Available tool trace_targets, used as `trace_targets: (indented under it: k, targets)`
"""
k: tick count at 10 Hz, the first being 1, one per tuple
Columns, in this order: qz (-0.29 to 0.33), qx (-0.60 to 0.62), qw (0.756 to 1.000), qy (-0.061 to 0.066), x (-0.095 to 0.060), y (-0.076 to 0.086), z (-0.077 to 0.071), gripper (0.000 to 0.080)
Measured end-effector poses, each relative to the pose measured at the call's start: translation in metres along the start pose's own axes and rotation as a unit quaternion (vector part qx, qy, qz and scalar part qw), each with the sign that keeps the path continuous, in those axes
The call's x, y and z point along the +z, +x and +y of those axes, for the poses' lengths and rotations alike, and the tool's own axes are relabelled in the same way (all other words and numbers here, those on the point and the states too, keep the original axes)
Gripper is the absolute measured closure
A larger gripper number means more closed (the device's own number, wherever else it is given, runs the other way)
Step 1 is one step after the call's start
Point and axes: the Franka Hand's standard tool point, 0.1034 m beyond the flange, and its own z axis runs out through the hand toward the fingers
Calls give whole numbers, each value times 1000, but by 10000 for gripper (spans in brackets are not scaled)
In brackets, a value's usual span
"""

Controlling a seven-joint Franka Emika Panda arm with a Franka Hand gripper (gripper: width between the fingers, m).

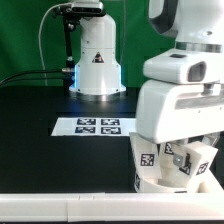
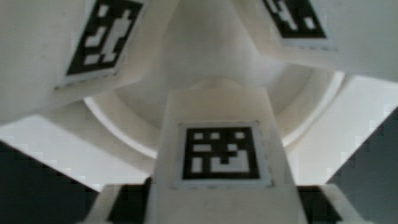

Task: Assemble stool

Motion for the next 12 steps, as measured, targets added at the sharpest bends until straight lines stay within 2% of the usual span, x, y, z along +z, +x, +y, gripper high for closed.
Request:
trace_targets:
  k: [1,2,3,6,7,10,12]
  targets:
    - [-2,82,997,4,1,-2,6,465]
    - [-6,154,988,13,1,-4,13,465]
    - [-6,193,981,18,1,-4,17,465]
    - [-7,270,963,14,2,-6,21,465]
    - [-8,329,944,15,2,-7,24,465]
    - [1,562,827,9,2,-11,42,465]
    - [4,609,793,8,3,-14,44,465]
